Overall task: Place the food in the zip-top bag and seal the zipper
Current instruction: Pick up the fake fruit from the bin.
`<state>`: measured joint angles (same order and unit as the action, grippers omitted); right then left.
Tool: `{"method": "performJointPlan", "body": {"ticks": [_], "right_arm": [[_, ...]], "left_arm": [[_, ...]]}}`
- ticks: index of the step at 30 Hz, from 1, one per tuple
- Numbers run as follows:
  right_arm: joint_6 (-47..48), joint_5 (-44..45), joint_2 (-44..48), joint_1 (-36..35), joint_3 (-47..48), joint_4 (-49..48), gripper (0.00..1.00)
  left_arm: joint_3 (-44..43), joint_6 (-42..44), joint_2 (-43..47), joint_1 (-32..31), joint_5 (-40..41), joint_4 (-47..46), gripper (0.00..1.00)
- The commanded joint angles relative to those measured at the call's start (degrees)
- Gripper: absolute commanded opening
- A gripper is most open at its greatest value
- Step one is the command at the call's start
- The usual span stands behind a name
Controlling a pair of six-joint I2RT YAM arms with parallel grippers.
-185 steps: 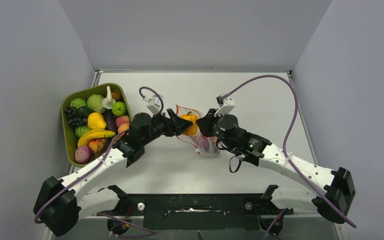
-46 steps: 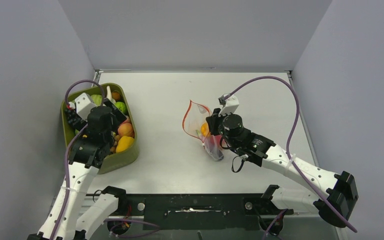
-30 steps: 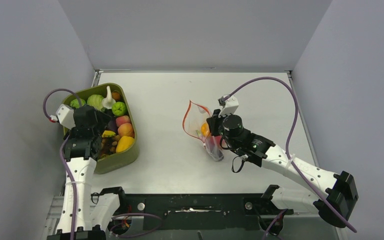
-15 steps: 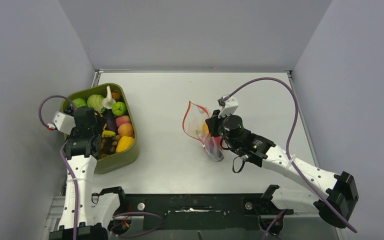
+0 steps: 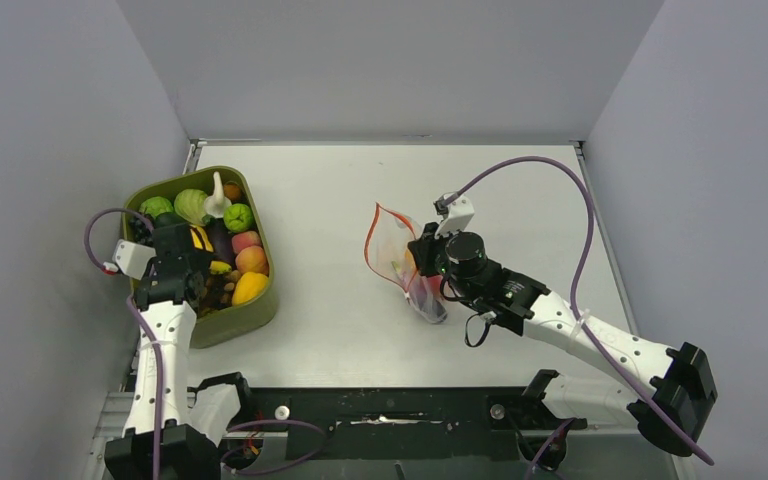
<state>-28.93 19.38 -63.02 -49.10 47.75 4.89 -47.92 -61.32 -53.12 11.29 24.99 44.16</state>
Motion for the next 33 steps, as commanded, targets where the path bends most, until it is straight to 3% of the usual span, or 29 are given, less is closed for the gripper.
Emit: {"method": "performJointPlan", "body": {"ticks": [1, 13, 21, 33], "right_arm": [[-0.23, -0.58, 2.09, 0.36, -0.35, -3.96, 0.00], [-1.04, -0.44, 4.36, 0.35, -1.53, -3.48, 0.00], [-1.56, -2.54, 4.79, 0.41, -2.21, -4.11, 0.00], [-3.39, -1.66, 5.18, 0.46, -1.87, -2.25, 0.00]], "left_arm": [[0.47, -0.99, -0.53, 1.23, -1.80, -4.89, 0.61], [2.22, -2.49, -0.07, 2.03, -1.18, -6.23, 0.44], [2.39, -3.75, 3.50, 2.07, 1.53, -4.84, 0.25], [-4.15, -0.88, 3.26, -1.28, 4.22, -0.90, 0.19]]}}
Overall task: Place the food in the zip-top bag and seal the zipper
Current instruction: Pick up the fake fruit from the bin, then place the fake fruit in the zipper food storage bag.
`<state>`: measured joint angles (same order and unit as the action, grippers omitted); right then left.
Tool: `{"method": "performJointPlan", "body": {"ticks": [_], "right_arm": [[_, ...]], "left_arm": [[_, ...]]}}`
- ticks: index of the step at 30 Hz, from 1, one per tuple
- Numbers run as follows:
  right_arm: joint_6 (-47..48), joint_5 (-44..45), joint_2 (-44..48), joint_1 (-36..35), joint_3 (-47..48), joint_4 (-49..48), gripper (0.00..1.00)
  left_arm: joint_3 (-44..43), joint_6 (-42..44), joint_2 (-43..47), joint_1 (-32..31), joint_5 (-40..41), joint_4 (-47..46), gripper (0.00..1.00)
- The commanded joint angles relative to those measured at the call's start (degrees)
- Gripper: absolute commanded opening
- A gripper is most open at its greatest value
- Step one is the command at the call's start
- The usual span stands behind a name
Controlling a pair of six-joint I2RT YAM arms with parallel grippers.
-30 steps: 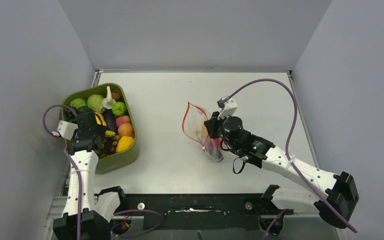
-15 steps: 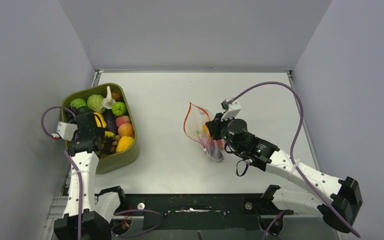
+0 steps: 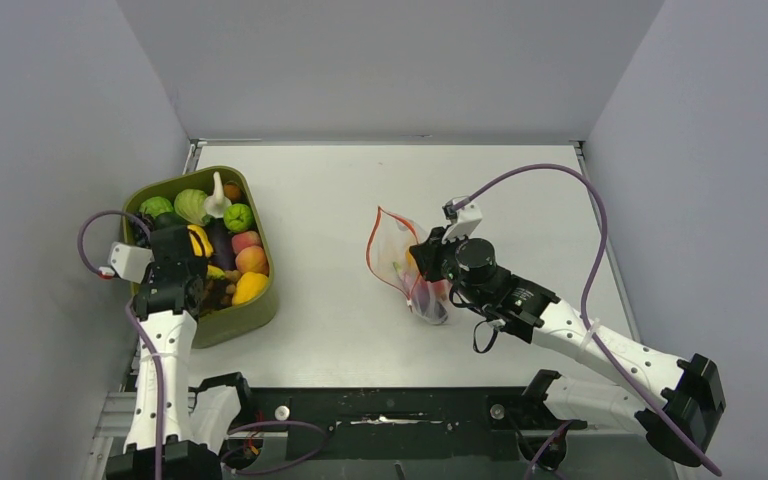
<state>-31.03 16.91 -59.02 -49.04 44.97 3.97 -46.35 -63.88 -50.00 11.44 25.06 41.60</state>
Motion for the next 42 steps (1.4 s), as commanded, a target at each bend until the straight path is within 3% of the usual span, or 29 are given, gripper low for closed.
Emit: {"method": "performJointPlan", "body": {"ticks": [1, 6, 15, 20, 28, 42], "right_arm": [[-1.38, 0.92, 1.31, 0.36, 0.91, -1.24, 0.00], [-2.55, 0.69, 1.16, 0.47, 1.56, -0.80, 0.00], [-4.54, -0.88, 0.24, 0.42, 4.57, -0.22, 0.00], [-5.01, -0.45, -1.66, 0.43, 5.48, -0.22, 0.00], [-8.29, -1.85, -3.95, 0.43, 7.02, 0.07, 0.00], [-7.82, 0.22, -6.21, 1.81, 10.04, 1.67, 0.00]], "left_arm": [[-6.49, 1.95, 0.02, -1.91, 4.63, 2.09, 0.19], [-9.30, 5.38, 0.48, -4.14, 4.68, 1.68, 0.19], [-11.03, 24.55, 2.32, -9.64, 2.27, -3.94, 0.18], [-11.13, 30.61, 3.62, -11.07, -0.31, -6.58, 0.17], [-11.94, 39.20, 5.16, -12.87, -12.82, -10.41, 0.17], [-9.45, 44.56, 7.00, -16.52, -36.03, -19.21, 0.15]]}}
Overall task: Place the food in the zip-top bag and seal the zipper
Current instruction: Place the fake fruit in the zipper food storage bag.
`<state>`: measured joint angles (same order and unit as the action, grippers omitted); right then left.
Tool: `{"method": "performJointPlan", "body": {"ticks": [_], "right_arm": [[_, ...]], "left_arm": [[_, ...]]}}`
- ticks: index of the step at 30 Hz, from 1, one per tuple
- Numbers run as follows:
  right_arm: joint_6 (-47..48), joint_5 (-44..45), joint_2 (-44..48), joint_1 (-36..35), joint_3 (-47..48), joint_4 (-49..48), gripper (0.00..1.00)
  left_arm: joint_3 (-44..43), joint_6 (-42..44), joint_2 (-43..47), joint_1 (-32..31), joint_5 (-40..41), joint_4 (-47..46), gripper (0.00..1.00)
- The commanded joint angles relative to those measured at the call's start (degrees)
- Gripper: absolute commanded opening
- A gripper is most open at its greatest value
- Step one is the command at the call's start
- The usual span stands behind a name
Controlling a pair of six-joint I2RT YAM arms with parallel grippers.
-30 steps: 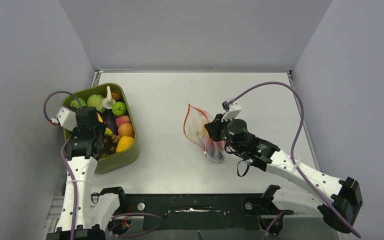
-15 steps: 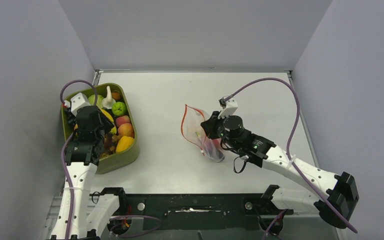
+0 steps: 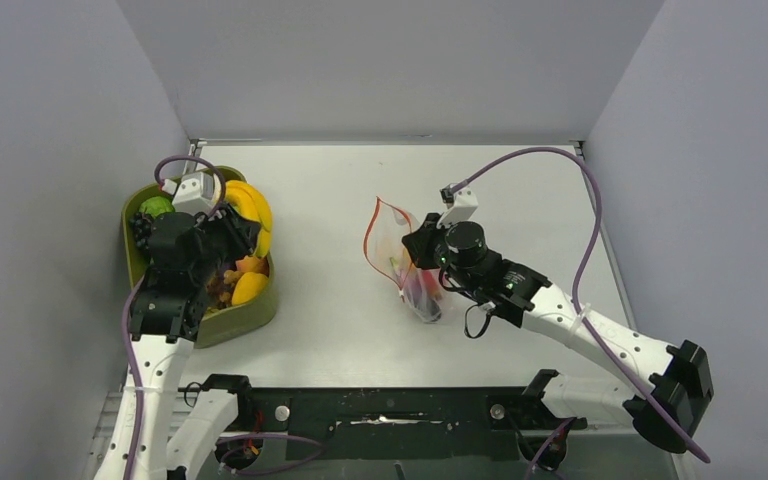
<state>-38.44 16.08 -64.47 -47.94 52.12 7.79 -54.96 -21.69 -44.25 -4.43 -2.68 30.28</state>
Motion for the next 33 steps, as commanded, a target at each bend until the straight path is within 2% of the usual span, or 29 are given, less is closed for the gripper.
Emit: {"method": "performJointPlan", "body": {"ticks": [1, 7, 18, 27, 33], "right_arm": [[-0.41, 0.87, -1.28, 0.79, 3.28, -2.08, 0.00], [-0.61, -1.57, -3.61, 1.01, 5.67, -2.32, 0.00], [-0.31, 0.78, -3.09, 1.27, 5.69, -3.21, 0.00], [0.49, 4.69, -0.54, 1.32, 5.26, -1.91, 0.00], [-0.51, 3.33, -0.91, 1.35, 4.07, -3.06, 0.00]], "left_arm": [[-0.85, 2.40, 1.34, -0.79, -9.55, -8.36, 0.14], [0.76, -2.26, 1.90, -1.02, -18.57, -13.53, 0.14], [5.43, -16.60, 1.80, -2.14, -31.02, -27.56, 0.13], [11.34, -28.87, 0.11, -4.18, -34.72, -41.50, 0.12], [15.15, -36.46, -1.23, -6.87, -36.00, -52.38, 0.12]]}}
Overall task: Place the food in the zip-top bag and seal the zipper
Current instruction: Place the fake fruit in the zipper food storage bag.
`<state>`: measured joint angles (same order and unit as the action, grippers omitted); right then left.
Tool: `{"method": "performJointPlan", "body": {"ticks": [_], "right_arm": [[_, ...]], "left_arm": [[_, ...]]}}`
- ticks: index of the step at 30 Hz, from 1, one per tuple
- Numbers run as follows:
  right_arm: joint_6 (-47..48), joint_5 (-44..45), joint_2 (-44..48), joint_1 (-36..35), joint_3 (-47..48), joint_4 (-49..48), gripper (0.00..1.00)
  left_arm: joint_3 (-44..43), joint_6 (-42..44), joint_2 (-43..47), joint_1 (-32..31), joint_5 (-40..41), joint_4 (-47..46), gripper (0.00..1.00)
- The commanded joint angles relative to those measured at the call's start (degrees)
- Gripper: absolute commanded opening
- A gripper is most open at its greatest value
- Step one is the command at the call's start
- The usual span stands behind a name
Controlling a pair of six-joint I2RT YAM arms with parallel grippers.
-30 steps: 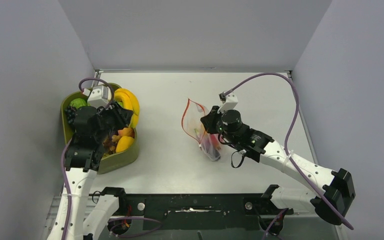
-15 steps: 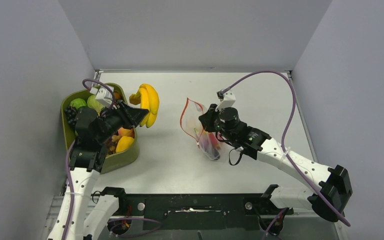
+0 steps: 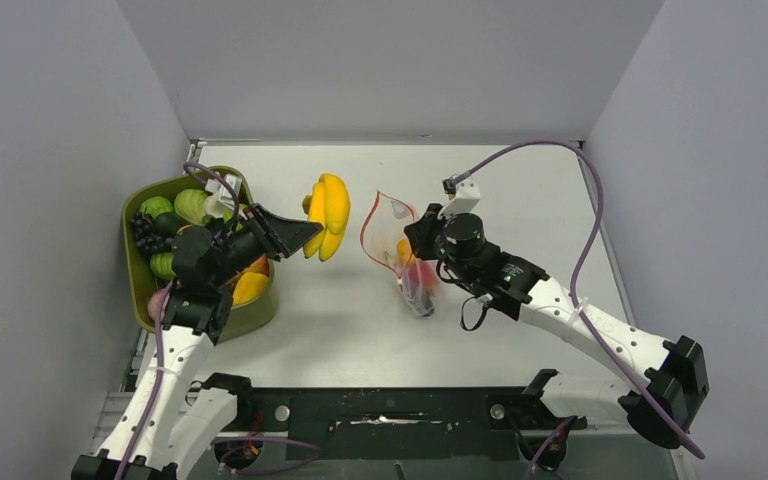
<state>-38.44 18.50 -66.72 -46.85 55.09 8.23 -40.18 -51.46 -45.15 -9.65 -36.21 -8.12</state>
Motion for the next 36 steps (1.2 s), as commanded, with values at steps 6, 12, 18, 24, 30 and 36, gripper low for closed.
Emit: {"method": "performJointPlan", "body": {"ticks": [6, 12, 18, 24, 30, 36], "right_arm": [[-1.12, -0.20, 0.27, 0.21, 0.72, -4.39, 0.00], [-2.22, -0.48, -0.25, 0.27, 0.12, -5.76, 0.00], [-2.65, -1.10, -0.44, 0.29, -0.07, -5.96, 0.00], [-2.87, -1.35, -0.26, 0.23, -0.16, -6.00, 0.00], [-2.98, -1.36, -0.27, 0.32, -0.25, -6.10, 0.00], [-2.96, -1.30, -0.42, 0.28, -0.51, -6.86, 0.00]], "left_arm": [[0.86, -11.19, -1.44, -4.35, -1.65, -18.81, 0.13], [4.12, -19.70, -1.85, -7.81, 2.41, -27.06, 0.13], [7.50, -23.37, -4.02, -12.34, 7.61, -32.88, 0.13], [11.78, -28.98, -8.86, -15.48, 9.13, -45.32, 0.12], [12.67, -30.09, -10.61, -16.39, 11.89, -48.47, 0.11], [14.63, -29.52, -9.57, -16.94, 14.70, -46.19, 0.11]]}}
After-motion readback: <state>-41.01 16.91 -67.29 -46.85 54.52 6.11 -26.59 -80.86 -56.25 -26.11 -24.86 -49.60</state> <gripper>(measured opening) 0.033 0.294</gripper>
